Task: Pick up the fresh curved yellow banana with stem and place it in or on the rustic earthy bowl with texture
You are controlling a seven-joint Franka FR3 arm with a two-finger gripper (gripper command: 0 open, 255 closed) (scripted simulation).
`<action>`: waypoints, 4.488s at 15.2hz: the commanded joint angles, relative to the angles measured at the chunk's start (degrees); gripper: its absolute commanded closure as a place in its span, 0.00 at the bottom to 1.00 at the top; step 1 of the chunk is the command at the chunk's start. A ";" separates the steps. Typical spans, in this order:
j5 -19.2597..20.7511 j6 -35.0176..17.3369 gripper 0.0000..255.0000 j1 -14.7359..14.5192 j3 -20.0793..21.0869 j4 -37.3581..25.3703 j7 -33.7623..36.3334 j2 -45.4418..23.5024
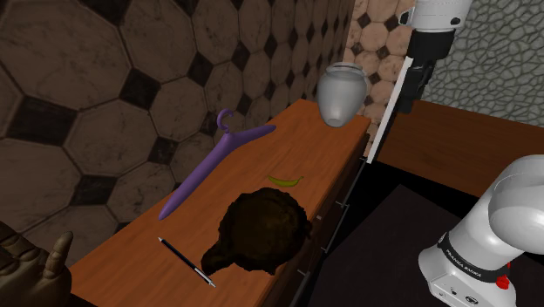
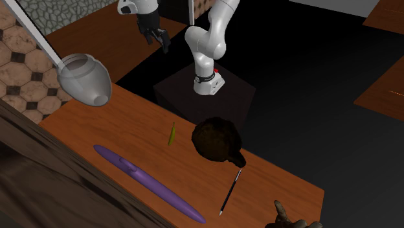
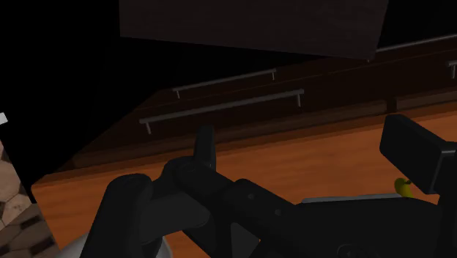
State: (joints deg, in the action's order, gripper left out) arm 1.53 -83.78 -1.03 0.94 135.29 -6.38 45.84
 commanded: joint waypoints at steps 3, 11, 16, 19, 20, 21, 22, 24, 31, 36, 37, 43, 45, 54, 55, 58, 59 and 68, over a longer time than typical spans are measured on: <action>-0.95 -3.68 0.00 -1.12 0.97 1.37 -0.13 -1.81; -4.15 -18.26 0.00 -5.51 5.15 4.27 -0.89 -11.35; -5.45 -26.92 0.00 -7.96 7.97 3.98 -1.38 -18.87; -5.82 -31.79 0.00 -9.27 9.73 3.07 -1.57 -23.79; -5.86 -33.35 0.00 -9.68 10.32 2.64 -1.61 -25.49; -5.85 -34.87 0.00 -10.08 10.92 2.16 -1.63 -27.20; -5.78 -36.35 0.00 -10.47 11.51 1.62 -1.63 -28.94; -5.47 -39.19 0.00 -11.21 12.69 0.37 -1.55 -32.48; -3.69 -46.20 0.00 -12.72 15.17 -2.29 -0.79 -41.08; -2.76 -50.60 0.00 -12.70 15.34 -0.62 -0.08 -43.89; -2.76 -50.60 0.00 -12.70 15.34 -0.62 -0.08 -43.89; -2.76 -50.60 0.00 -12.71 15.34 -0.62 -0.08 -43.89; -2.76 -50.59 1.00 -12.71 15.34 -0.61 -0.09 -43.89; -2.76 -50.60 1.00 -12.71 15.33 -0.62 -0.08 -43.89; -2.94 -49.80 1.00 -12.72 15.31 -0.91 -0.22 -43.38; -3.42 -47.42 1.00 -12.72 15.23 -1.89 -0.57 -41.93; -3.57 -46.63 1.00 -12.73 15.21 -2.24 -0.67 -41.47; -4.51 -39.52 1.00 -12.73 14.87 -5.94 -1.39 -37.95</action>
State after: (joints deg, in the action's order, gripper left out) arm -2.86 -124.22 -13.76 15.87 129.79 -7.67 7.40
